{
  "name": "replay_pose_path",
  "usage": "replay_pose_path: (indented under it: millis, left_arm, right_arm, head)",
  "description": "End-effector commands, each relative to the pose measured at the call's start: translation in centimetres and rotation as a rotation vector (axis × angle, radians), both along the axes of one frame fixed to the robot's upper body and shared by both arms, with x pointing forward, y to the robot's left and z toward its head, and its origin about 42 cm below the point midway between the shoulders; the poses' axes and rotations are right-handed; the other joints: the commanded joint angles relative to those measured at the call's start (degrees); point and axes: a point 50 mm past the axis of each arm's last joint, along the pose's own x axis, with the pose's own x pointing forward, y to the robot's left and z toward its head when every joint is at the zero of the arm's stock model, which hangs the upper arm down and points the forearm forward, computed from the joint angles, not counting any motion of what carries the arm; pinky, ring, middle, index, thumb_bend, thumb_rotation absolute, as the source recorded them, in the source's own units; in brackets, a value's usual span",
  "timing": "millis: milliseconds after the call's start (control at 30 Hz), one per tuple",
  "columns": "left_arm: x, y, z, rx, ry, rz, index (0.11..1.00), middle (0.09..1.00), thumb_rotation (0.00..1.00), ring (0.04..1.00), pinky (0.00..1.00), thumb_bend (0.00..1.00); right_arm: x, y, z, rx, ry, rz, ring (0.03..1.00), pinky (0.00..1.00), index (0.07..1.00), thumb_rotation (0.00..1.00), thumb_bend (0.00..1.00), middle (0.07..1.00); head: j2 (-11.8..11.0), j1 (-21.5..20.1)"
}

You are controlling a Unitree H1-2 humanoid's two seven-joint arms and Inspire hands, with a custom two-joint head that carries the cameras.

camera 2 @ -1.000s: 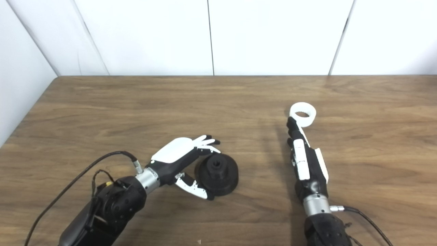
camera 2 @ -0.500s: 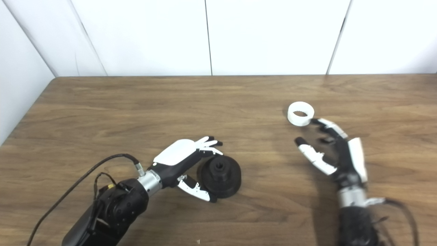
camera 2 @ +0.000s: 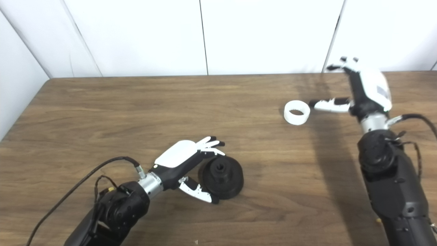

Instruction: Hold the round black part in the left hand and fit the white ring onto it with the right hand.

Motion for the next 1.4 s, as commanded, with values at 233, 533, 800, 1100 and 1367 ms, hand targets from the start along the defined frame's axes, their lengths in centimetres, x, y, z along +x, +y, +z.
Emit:
replay_pose_path:
  millis: [233,533,800,1100,1367]
  left_arm:
    - [-0.1,0.3,-1.3,0.028,0.061,-0.006,0.665,0.951,0.31,1.0,0.88,0.71]
    - [0.1,0.5,-1.4,0.027,0.058,0.002,0.664,0.952,0.31,1.0,0.89,0.71]
    - [0.4,0.7,-1.5,0.028,0.05,0.001,0.664,0.947,0.31,1.0,0.89,0.72]
    - [0.8,0.8,-1.7,0.038,0.042,0.005,0.663,0.947,0.32,1.0,0.91,0.71]
    - [1.0,0.8,-1.6,0.042,0.041,0.009,0.664,0.947,0.31,1.0,0.94,0.71]
  right_arm:
    - [3.3,0.7,3.1,-0.052,-0.046,0.049,1.0,1.0,0.735,0.32,0.94,0.927]
    - [4.5,1.5,2.8,-0.058,-0.018,0.077,1.0,1.0,0.734,0.33,0.92,0.936]
    - [5.0,2.7,2.6,-0.074,0.051,0.11,1.0,1.0,0.754,0.37,0.91,0.946]
    - [4.5,3.5,3.2,-0.093,0.135,0.147,1.0,1.0,0.736,0.37,0.91,0.939]
    - [4.0,3.7,3.6,-0.108,0.173,0.171,1.0,1.0,0.74,0.41,0.92,0.945]
  head:
    - [-0.38,0.01]
    - [-0.86,-0.15]
    - [-1.15,-0.13]
    - [-1.22,-0.33]
    - [-1.02,-0.27]
